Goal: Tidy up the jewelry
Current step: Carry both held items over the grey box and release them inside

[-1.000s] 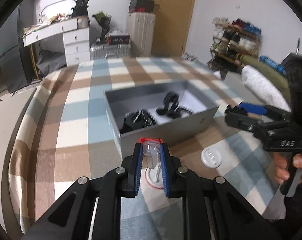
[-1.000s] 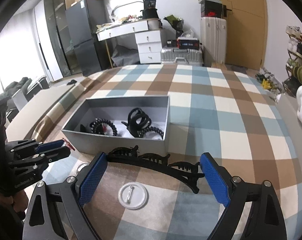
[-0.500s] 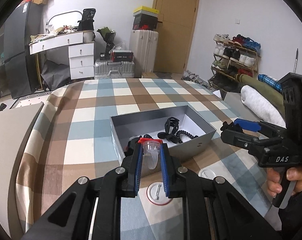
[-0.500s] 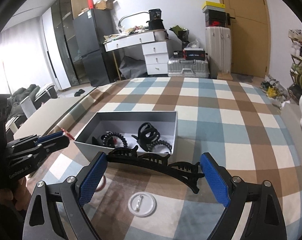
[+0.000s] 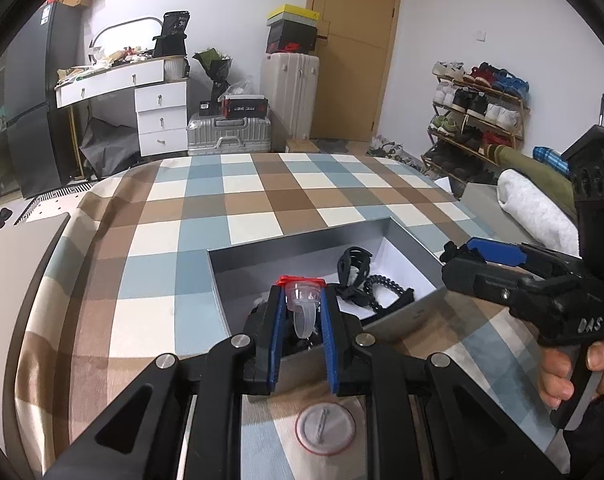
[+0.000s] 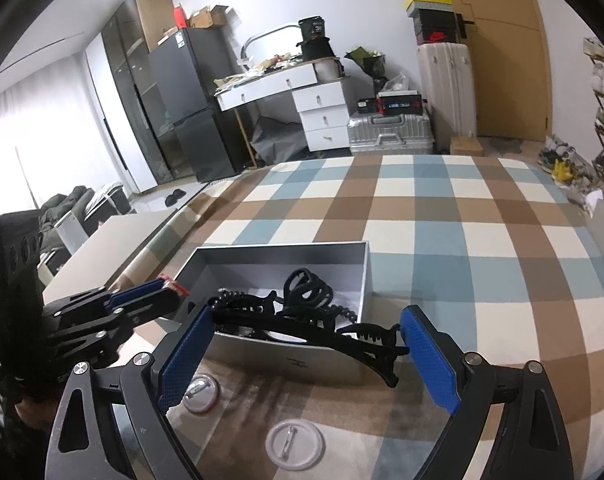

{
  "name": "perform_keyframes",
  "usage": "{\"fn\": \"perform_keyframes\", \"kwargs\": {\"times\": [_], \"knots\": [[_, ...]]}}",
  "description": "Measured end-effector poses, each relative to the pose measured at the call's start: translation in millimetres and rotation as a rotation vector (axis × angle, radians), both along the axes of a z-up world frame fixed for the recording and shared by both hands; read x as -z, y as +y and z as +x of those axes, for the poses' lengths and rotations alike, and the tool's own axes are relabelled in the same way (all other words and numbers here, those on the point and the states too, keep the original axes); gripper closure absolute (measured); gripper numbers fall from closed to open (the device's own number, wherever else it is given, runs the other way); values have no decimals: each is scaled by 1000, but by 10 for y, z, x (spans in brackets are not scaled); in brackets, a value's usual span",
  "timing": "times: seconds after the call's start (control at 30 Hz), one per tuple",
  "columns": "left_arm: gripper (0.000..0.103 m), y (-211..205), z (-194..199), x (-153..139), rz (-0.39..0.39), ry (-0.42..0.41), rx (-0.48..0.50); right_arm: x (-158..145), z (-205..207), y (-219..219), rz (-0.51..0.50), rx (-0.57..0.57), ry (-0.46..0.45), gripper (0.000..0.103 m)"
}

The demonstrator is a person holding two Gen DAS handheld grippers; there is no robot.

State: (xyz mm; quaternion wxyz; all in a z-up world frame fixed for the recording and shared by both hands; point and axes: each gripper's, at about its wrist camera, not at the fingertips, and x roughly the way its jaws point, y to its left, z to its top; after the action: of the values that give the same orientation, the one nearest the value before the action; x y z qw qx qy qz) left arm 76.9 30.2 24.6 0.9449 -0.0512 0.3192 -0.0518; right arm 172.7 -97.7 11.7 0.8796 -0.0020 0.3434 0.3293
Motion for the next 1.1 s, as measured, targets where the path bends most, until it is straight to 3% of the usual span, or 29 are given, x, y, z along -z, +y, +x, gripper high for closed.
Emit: {"fn": "perform_keyframes", "kwargs": {"times": [0.6,1.1], "knots": [[91,-95,211,150,47,56,-2,82,91,161,-23,-26,3,9],[91,-97,193,176,53,57,14,54,157,258,27,-40,30,9]]}}
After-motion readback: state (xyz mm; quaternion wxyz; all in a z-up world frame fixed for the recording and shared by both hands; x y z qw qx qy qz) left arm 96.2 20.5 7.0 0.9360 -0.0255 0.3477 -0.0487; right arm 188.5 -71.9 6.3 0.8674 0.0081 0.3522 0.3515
